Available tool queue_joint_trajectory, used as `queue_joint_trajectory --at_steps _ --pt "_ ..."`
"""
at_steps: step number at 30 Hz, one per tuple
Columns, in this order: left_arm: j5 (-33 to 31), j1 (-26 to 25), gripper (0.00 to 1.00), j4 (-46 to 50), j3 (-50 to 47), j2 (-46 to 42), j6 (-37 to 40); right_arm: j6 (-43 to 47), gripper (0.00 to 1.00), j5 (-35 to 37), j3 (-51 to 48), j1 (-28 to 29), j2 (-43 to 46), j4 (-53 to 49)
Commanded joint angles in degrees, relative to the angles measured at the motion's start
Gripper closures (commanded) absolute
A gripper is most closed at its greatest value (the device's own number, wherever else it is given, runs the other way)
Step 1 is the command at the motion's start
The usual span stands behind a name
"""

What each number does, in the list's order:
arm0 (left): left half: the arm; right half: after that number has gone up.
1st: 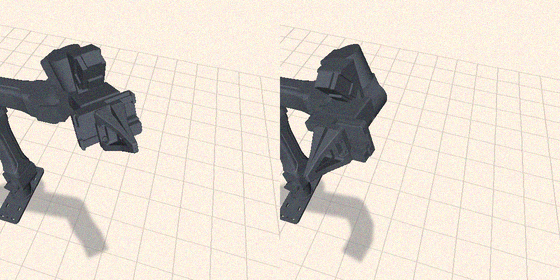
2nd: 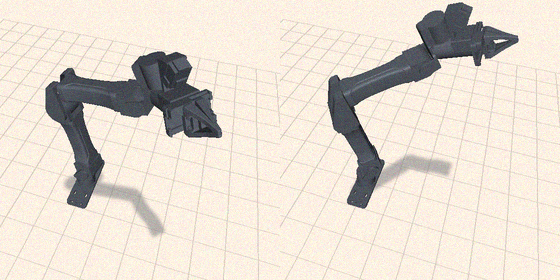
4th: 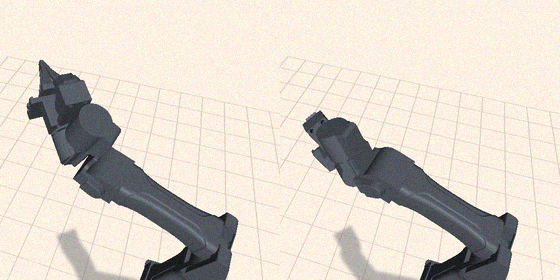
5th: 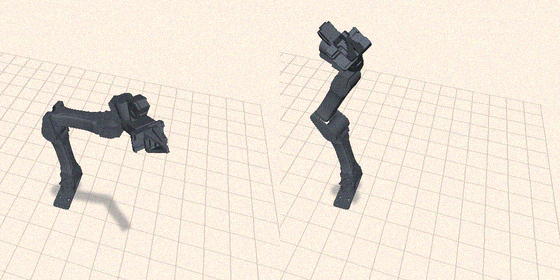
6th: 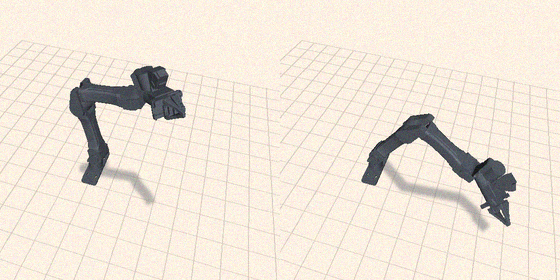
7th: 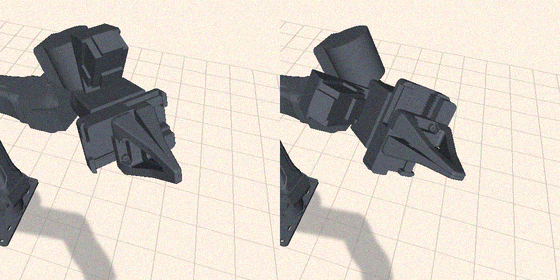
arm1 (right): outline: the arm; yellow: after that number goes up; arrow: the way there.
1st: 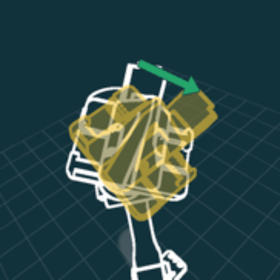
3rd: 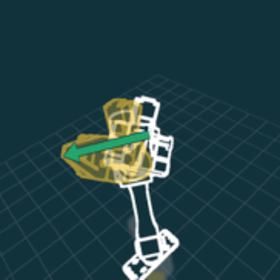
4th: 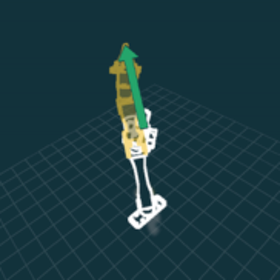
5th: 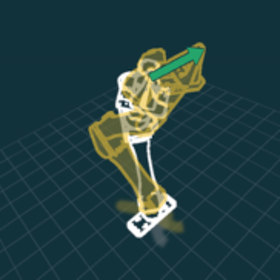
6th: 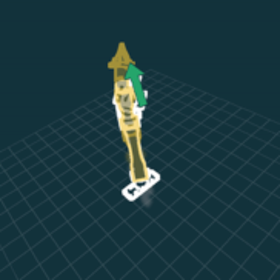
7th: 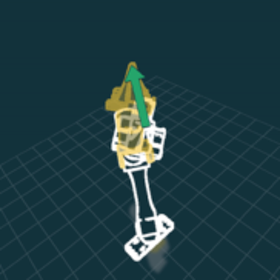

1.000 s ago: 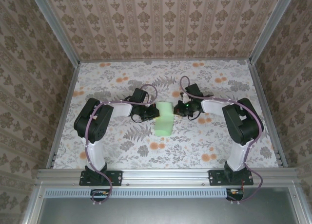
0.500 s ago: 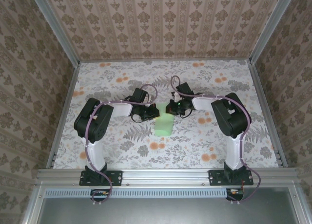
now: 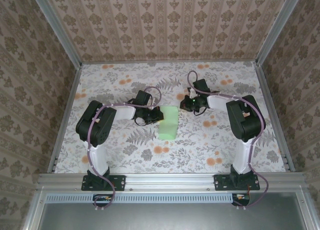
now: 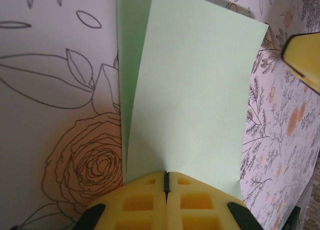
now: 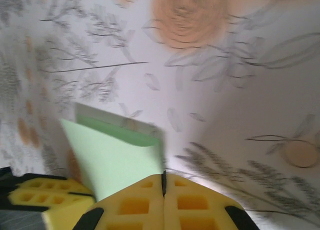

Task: Fold a paper plane with a square sheet of paper (pick it up from the middle)
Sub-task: First fold in half a square sheet of paper at the center of the table.

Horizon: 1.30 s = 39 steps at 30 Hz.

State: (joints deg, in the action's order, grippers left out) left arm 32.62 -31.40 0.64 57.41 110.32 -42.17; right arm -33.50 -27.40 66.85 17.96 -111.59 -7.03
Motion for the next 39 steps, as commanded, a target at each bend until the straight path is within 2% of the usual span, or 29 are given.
queue_joint_trajectory --at_steps 1,4,10,18,22,30,33,39 --pt "-7.83 0.28 1.00 13.29 -4.46 6.04 1.48 -3.16 0.98 -2.37 -2.37 3.52 2.22 5.34" --pt "-7.93 0.28 1.00 13.33 -4.50 6.13 1.36 -5.41 0.98 -4.14 -1.10 5.42 -1.17 7.09" --pt "-8.18 0.28 1.00 13.66 -4.86 5.61 1.43 -4.96 0.98 -2.10 2.64 5.35 -6.17 4.09" --pt "-8.28 0.28 1.00 13.26 -5.28 5.51 1.24 -6.07 0.99 4.21 6.07 -1.34 -8.65 -2.96" --pt "-8.28 0.28 1.00 12.63 -5.57 5.60 0.80 -6.27 0.99 4.57 6.37 -2.49 -4.64 -4.01" --pt "-8.62 0.28 1.00 12.35 -5.76 5.61 0.75 -6.09 1.00 -1.09 -2.42 2.51 5.94 -1.93" --pt "-8.78 0.20 1.00 12.19 -5.82 5.60 0.75 -9.25 1.00 -4.41 -6.30 5.86 7.01 1.67" --pt "-8.97 0.11 1.00 11.97 -5.59 6.11 0.75 -9.59 1.00 -3.77 -8.66 10.16 6.71 0.88"
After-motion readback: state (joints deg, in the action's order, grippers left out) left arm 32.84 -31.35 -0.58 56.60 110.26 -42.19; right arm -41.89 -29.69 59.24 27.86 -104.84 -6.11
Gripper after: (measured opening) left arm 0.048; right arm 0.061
